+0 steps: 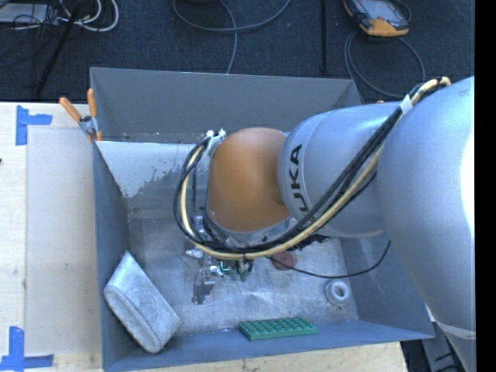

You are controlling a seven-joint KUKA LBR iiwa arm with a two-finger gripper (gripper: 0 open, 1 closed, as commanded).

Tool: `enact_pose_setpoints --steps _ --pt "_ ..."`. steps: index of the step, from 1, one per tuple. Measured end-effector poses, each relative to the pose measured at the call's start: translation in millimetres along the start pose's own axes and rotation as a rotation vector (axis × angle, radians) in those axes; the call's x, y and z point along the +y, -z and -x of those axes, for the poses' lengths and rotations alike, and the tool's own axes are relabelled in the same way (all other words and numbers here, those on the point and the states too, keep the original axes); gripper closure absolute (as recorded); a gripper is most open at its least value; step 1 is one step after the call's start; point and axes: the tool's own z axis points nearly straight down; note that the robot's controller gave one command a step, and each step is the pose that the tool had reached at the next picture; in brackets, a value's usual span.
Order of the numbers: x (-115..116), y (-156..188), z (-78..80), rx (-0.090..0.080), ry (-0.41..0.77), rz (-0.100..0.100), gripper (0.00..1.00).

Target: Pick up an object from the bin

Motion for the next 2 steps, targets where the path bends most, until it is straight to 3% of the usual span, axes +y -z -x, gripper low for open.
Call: enact_pose_setpoints --steps 1,2 --pt "-44.8 -59.3 47.3 -0.013 0.001 0.005 0.0" --pt "-42.7 -53.4 48.6 -0.02 0.003 0.007 1.0"
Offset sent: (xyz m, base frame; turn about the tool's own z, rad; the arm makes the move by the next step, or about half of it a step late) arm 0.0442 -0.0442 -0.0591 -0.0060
